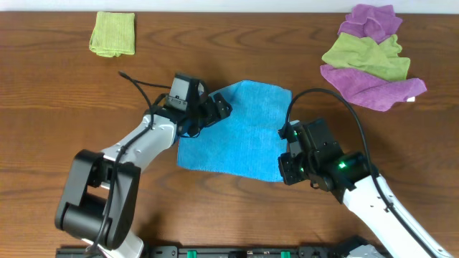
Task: Fold the cloth
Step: 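Hold the cloth's top left edge with the left gripper, right gripper waiting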
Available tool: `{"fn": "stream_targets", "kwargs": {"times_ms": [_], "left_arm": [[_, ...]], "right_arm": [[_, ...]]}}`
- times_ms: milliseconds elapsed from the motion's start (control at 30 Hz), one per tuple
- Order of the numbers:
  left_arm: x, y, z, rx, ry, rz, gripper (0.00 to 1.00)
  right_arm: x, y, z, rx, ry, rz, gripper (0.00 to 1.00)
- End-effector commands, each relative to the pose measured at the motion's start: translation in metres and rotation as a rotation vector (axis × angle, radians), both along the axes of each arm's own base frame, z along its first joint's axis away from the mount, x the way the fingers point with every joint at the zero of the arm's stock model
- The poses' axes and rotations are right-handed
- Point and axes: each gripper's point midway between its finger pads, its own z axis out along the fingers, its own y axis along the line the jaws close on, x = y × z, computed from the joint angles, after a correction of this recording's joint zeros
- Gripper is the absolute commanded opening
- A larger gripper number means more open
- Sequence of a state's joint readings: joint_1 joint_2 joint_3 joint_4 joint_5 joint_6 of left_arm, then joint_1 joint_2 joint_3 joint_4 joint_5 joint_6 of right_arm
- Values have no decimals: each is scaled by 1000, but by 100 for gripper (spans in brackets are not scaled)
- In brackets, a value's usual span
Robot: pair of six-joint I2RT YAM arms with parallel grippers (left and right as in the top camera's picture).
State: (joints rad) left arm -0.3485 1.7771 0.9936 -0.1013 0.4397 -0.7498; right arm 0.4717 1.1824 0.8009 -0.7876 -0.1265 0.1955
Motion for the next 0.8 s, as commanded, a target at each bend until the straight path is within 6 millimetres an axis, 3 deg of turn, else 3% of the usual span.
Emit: {"fn": "stream_targets", "kwargs": {"times_ms": [0, 767], "left_arm": [[0, -1, -16, -13, 46, 31, 94], [32, -8, -4, -51, -101, 43, 93]], "right_arm": [[1, 1, 5, 9, -14, -7, 20], [-2, -1, 3, 2, -1, -8, 20]]}}
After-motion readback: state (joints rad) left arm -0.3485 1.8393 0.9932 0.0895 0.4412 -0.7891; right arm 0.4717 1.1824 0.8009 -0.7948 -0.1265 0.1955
